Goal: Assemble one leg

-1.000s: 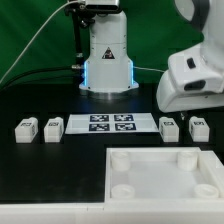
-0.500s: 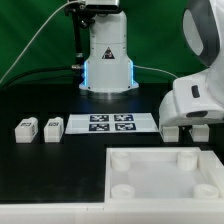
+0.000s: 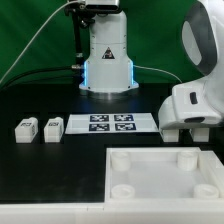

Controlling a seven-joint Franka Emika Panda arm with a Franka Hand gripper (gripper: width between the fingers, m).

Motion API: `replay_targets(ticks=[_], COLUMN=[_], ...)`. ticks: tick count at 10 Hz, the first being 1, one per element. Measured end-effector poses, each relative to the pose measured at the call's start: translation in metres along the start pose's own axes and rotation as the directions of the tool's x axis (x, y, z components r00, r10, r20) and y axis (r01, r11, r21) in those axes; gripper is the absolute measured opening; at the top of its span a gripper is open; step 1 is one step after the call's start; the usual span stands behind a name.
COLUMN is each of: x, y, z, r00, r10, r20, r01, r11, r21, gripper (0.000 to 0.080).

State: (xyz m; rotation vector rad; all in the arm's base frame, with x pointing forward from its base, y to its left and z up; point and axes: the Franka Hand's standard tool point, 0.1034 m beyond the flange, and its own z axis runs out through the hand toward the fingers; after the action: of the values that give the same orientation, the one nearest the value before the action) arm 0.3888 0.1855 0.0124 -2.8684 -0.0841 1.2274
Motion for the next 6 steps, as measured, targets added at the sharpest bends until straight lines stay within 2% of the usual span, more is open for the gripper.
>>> replay_targets(ticks=[1,3,4,6], x=[0.0000,0.0000,0.0000,0.0000], y=[0.0000,0.0000,0.0000,0.0000], z=[0.0000,0.0000,-0.0001,-0.0001], r00=[1.000,1.000,1.000,1.000], r10=[0.000,0.000,0.000,0.000], r20=[0.000,0.000,0.000,0.000], r01=[0.000,0.000,0.000,0.000], r11=[1.000,1.000,1.000,1.000], r21=[0.000,0.000,0.000,0.000], gripper=[0.0649,0.0387,0.0289,0.0290])
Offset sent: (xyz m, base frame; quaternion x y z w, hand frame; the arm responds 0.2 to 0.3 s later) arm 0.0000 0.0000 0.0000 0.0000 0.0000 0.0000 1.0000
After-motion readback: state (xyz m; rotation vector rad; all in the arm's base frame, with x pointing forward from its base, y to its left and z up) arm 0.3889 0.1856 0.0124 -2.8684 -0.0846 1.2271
